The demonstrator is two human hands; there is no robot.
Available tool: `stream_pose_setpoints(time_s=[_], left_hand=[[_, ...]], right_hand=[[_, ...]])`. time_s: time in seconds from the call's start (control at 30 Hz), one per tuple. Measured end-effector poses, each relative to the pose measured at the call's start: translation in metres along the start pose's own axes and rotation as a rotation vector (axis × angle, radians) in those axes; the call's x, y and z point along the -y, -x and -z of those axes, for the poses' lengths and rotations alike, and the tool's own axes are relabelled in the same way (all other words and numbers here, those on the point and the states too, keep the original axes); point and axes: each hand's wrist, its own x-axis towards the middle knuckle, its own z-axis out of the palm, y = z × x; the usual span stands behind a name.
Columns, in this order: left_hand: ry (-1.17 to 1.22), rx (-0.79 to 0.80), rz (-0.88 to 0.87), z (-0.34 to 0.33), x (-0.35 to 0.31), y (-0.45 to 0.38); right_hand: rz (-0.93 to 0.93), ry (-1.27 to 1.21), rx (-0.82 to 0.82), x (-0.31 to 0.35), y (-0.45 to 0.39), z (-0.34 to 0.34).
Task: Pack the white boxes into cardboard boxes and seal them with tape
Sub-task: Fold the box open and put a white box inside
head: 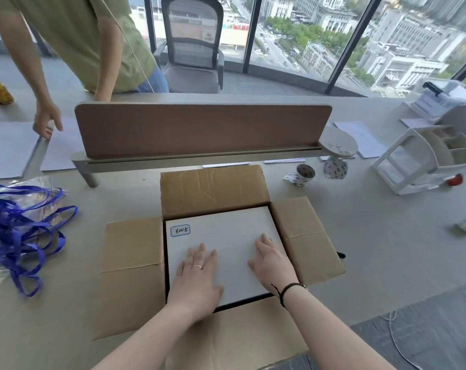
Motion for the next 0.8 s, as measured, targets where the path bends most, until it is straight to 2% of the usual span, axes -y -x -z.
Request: stream_pose_setpoints(time_s=[0.17, 0.37, 0.43, 0.5, 0.57, 0.7, 0.8], left_hand=[[-0.123, 0.024, 0.025, 0.009, -0.010, -0.004], [-0.193, 0.073, 0.112, 0.012, -0.055, -0.017], [-0.216, 0.082, 0.129, 0.009, -0.074, -0.023], [-0.250, 0.082, 0.126, 0.004, -0.092, -0.031], [-0.267, 0.076, 0.111, 0.000, -0.107, -0.038], [-0.258, 0.045, 0.125, -0.010, -0.121, -0.040], [-0.204, 0.012, 0.148, -0.015, -0.123, -0.038]], right_hand=[[0.017, 0.004, 0.024, -0.003, 0.004, 0.011], [0.137, -0.020, 0.064, -0.040, 0.004, 0.027], [0.129, -0.085, -0.037, -0.063, -0.001, 0.042], [0.090, -0.107, -0.238, -0.091, -0.011, 0.063], [-0.018, -0.211, -0.345, -0.119, -0.026, 0.083], [-0.265, -0.659, -0.105, -0.156, -0.058, 0.105], [-0.117, -0.740, -0.099, -0.152, -0.059, 0.109]])
